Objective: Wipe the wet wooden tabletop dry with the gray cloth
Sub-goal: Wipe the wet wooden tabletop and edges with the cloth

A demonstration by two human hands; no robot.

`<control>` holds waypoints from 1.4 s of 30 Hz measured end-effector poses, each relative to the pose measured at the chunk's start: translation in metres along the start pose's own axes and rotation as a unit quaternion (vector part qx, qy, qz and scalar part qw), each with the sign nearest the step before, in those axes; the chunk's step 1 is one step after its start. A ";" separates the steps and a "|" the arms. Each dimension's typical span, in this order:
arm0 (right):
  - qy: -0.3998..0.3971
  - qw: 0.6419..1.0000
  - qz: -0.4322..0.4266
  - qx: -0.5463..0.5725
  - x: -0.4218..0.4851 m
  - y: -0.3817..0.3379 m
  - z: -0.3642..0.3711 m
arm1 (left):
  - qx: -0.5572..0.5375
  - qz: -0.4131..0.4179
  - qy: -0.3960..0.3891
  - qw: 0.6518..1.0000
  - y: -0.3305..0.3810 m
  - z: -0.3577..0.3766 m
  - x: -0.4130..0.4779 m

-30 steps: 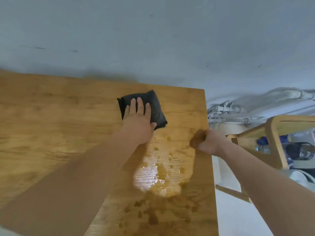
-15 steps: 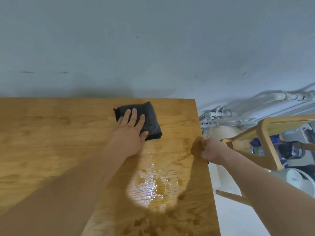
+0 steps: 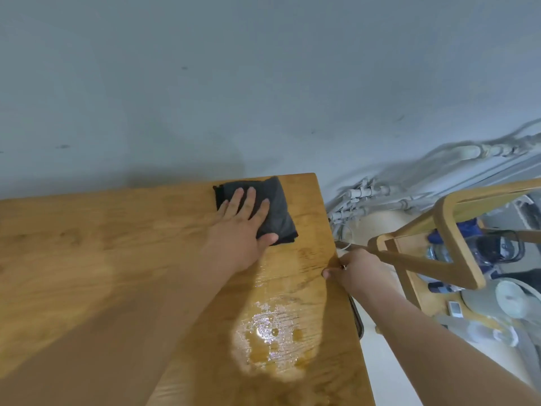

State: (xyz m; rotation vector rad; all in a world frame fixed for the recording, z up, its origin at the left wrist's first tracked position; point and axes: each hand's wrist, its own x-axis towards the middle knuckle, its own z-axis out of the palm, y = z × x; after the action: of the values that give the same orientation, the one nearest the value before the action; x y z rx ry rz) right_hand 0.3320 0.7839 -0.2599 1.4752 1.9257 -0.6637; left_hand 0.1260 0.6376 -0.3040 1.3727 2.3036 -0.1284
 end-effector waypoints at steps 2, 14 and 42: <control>-0.009 1.000 0.019 -0.023 0.008 -0.003 0.003 | -0.007 0.017 0.000 1.000 0.031 0.001 0.006; -0.047 0.995 0.060 -0.067 0.035 -0.011 0.000 | -0.020 0.057 -0.010 0.998 0.065 -0.018 0.073; 0.040 0.991 -0.014 0.130 -0.022 0.025 0.042 | -0.074 -0.109 0.077 0.988 -0.004 0.051 -0.101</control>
State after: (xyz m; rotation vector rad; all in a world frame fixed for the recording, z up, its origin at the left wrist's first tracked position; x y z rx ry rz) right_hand 0.3676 0.7456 -0.2730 1.6583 1.9820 -0.9094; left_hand 0.1796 0.5380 -0.3073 1.0887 2.5308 0.0833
